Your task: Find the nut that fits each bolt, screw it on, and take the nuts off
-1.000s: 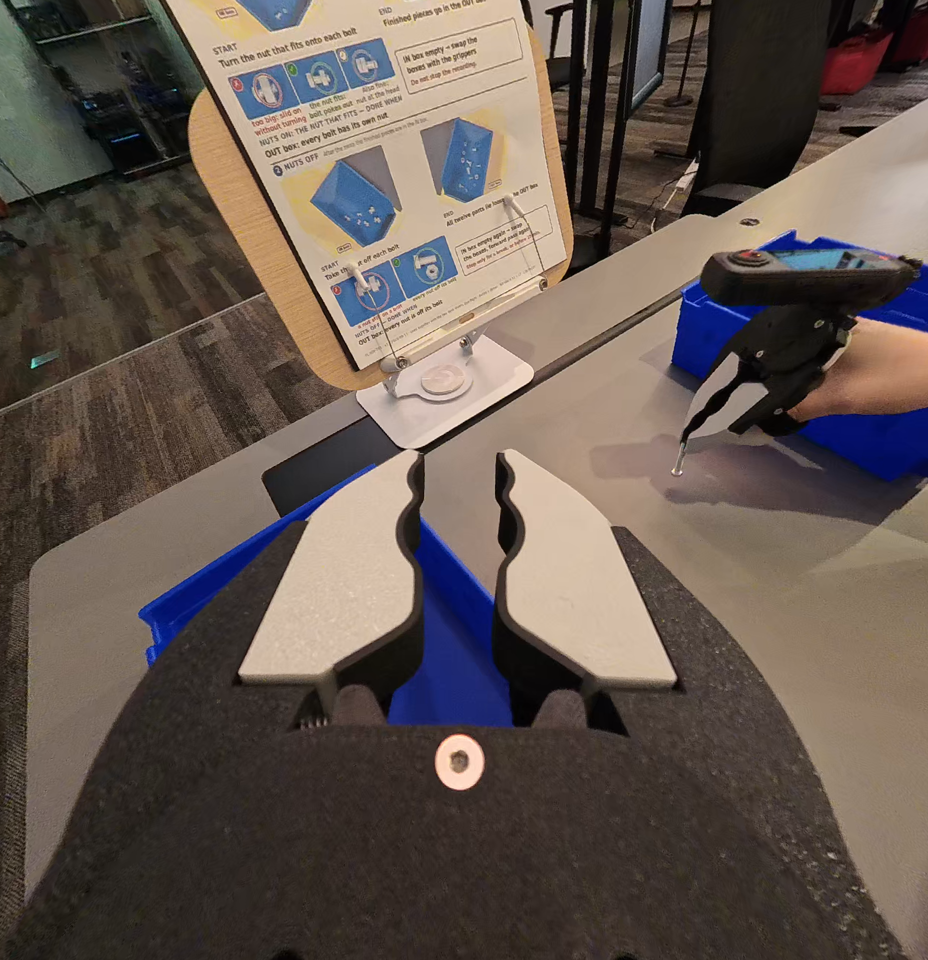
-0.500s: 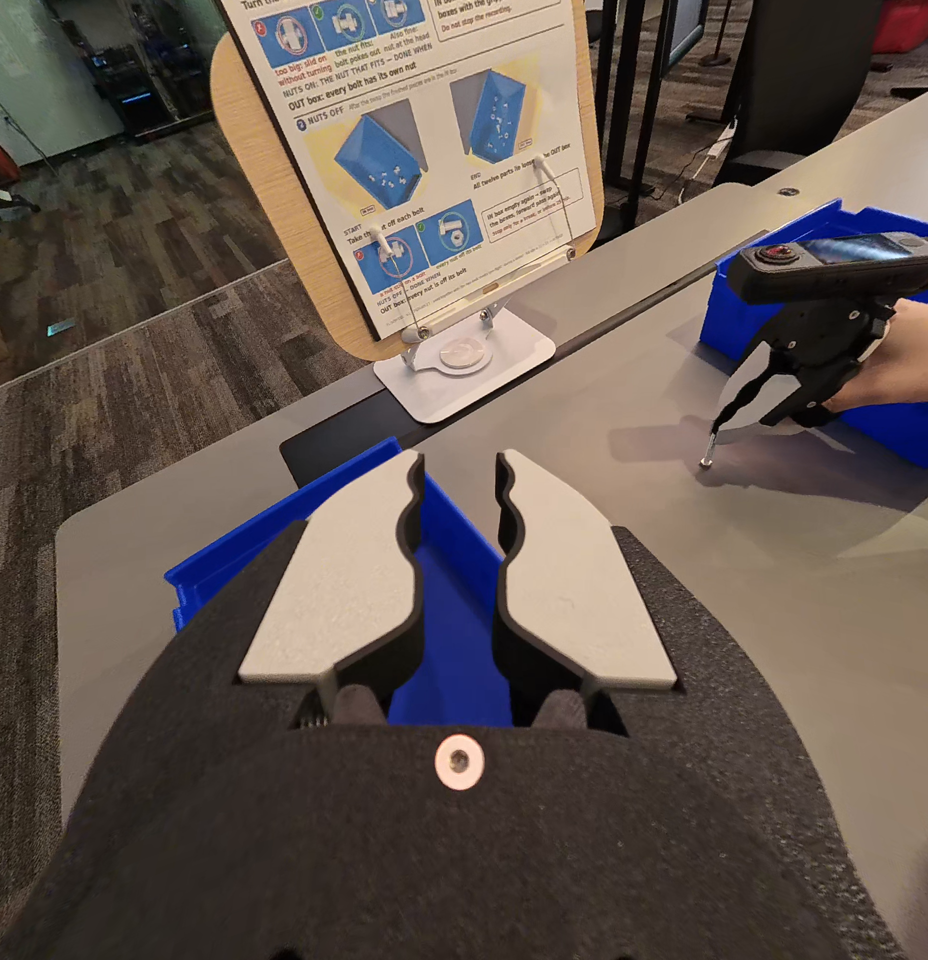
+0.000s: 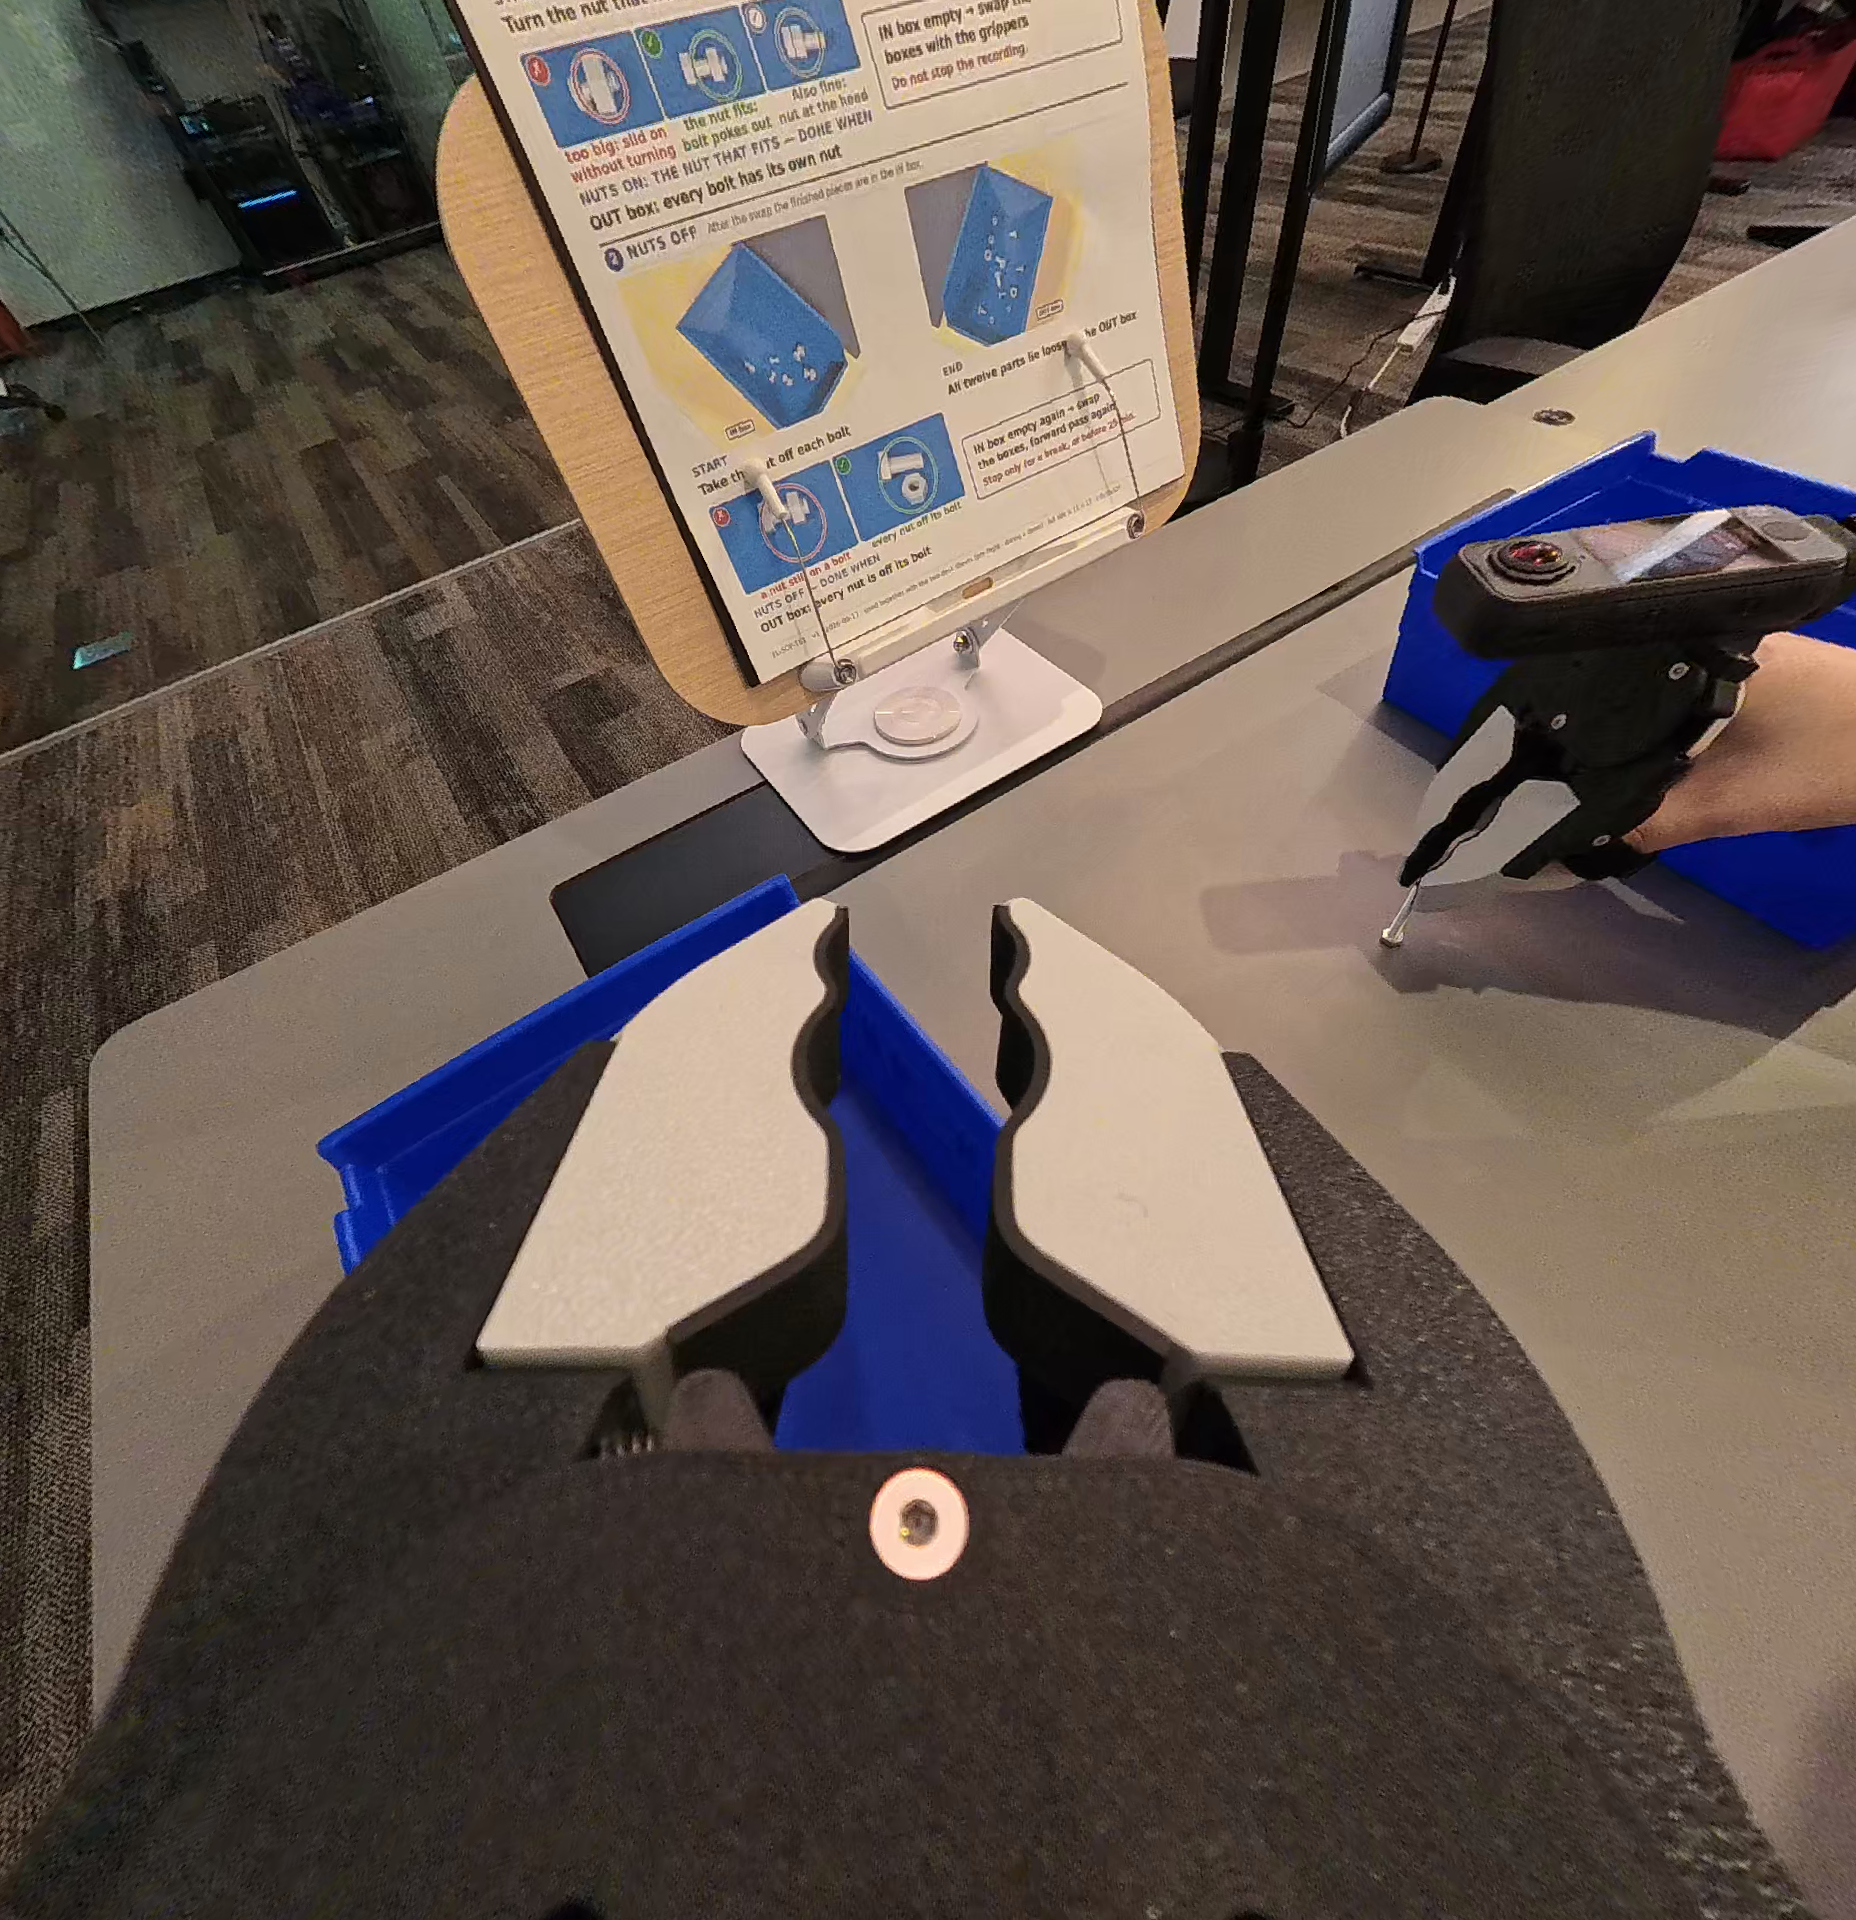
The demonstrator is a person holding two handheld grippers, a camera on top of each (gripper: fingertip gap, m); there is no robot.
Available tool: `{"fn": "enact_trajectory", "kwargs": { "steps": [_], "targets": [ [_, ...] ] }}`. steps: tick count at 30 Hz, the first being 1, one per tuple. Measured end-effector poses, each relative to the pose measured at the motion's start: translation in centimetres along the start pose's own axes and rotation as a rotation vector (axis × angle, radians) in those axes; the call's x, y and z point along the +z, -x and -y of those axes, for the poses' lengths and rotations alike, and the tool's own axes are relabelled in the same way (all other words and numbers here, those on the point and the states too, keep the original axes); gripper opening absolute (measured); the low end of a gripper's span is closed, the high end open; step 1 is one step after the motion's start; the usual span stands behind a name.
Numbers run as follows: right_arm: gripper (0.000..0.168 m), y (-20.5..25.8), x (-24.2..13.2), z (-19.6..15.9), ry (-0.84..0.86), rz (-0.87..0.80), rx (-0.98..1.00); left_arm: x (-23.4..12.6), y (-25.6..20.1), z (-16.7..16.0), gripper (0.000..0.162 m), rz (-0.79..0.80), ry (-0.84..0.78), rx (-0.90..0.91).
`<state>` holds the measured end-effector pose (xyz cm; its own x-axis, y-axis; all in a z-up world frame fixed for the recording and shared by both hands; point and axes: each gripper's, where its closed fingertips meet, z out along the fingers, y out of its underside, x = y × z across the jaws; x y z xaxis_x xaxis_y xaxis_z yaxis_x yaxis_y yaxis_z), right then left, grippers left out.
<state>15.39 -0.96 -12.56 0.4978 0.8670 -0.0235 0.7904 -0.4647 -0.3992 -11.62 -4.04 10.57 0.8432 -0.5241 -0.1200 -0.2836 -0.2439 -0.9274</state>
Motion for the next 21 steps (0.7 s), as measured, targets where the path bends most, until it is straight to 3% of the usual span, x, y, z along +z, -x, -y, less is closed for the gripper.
{"fn": "enact_trajectory", "kwargs": {
  "steps": [9,12,15,21],
  "targets": [
    [0.022,1.1,-1.6,1.1,-0.071,0.033,-0.036,-0.9,-0.7,-1.1,0.026,-0.036,0.051,-0.029],
    [0.023,1.4,-3.9,2.2,-0.155,0.041,-0.050,-1.1,-0.5,-4.7,0.022,-0.029,0.274,-0.055],
    [0.023,1.4,-6.4,3.2,-0.241,0.037,-0.068,-1.7,2.6,-7.8,0.012,0.109,0.446,0.091],
    [0.023,1.1,-10.7,4.1,-0.388,0.014,-0.090,-2.3,2.7,-15.5,0.011,-0.124,0.795,0.037]
  ]
}}
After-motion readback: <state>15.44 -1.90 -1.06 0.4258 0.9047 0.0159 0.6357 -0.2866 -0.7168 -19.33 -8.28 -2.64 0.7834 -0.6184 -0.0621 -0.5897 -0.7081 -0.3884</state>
